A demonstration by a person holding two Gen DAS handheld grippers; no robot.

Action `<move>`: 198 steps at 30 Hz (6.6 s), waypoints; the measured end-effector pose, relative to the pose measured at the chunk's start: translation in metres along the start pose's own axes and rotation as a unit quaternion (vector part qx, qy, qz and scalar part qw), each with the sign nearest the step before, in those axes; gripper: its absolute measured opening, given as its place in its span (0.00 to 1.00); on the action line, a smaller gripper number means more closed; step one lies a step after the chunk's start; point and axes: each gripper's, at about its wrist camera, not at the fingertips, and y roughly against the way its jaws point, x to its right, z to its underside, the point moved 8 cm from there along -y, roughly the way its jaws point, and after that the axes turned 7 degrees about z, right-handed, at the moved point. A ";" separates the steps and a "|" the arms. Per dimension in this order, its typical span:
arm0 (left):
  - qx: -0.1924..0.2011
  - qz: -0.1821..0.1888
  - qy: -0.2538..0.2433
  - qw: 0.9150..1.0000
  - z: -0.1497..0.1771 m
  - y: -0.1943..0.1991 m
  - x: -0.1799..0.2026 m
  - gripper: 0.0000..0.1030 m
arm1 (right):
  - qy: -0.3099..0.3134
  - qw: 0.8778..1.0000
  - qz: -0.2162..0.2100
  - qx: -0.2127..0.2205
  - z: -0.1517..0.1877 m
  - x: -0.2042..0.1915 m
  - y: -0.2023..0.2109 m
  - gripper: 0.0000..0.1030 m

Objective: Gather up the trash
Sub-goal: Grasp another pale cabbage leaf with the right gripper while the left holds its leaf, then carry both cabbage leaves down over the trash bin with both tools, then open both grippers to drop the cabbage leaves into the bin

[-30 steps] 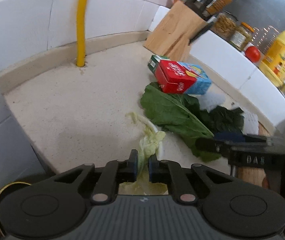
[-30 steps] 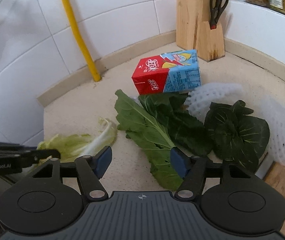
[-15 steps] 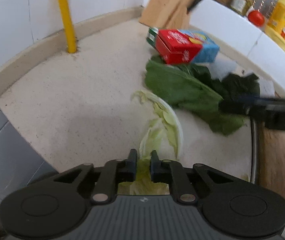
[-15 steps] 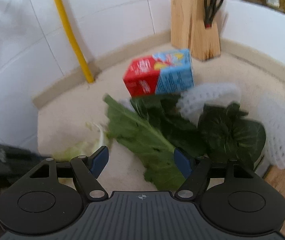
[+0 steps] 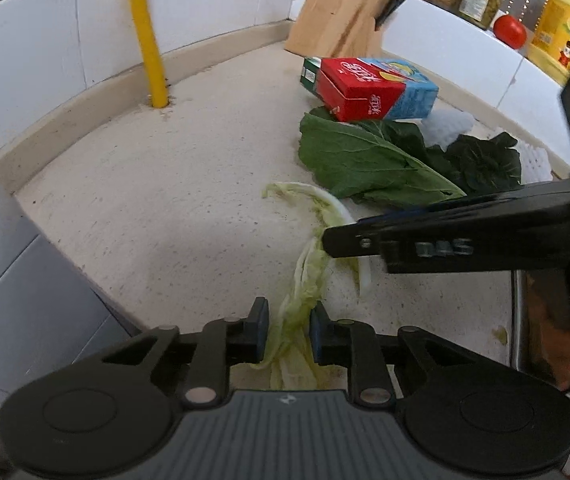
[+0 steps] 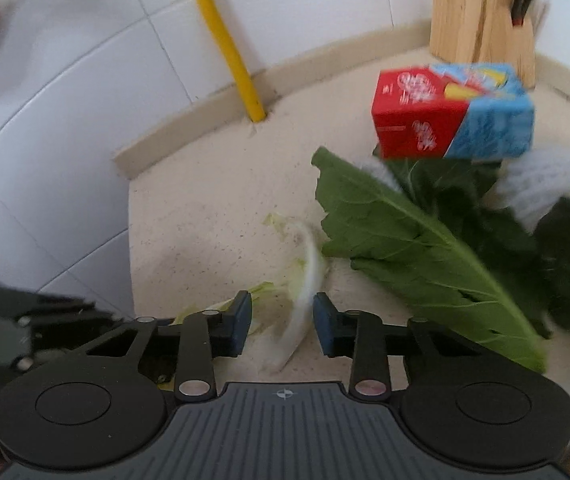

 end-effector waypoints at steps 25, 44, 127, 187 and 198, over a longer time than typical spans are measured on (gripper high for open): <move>0.022 0.026 0.008 0.999 -0.002 0.018 0.013 0.05 | -0.054 0.998 0.016 0.020 0.018 0.030 0.050 0.11; 0.056 0.011 0.018 0.998 0.003 0.047 -0.002 0.05 | -0.041 0.998 0.018 0.033 0.023 0.000 0.059 0.11; 0.135 -0.125 0.159 0.970 0.098 0.167 -0.158 0.05 | 0.142 0.987 -0.081 -0.007 0.044 -0.229 0.014 0.12; 0.041 -0.219 0.196 0.955 0.129 0.117 -0.217 0.06 | 0.128 0.988 -0.053 -0.073 0.060 -0.245 -0.061 0.12; 0.032 -0.221 0.203 0.953 0.125 0.111 -0.224 0.27 | 0.135 0.987 -0.039 -0.078 0.057 -0.250 -0.086 0.19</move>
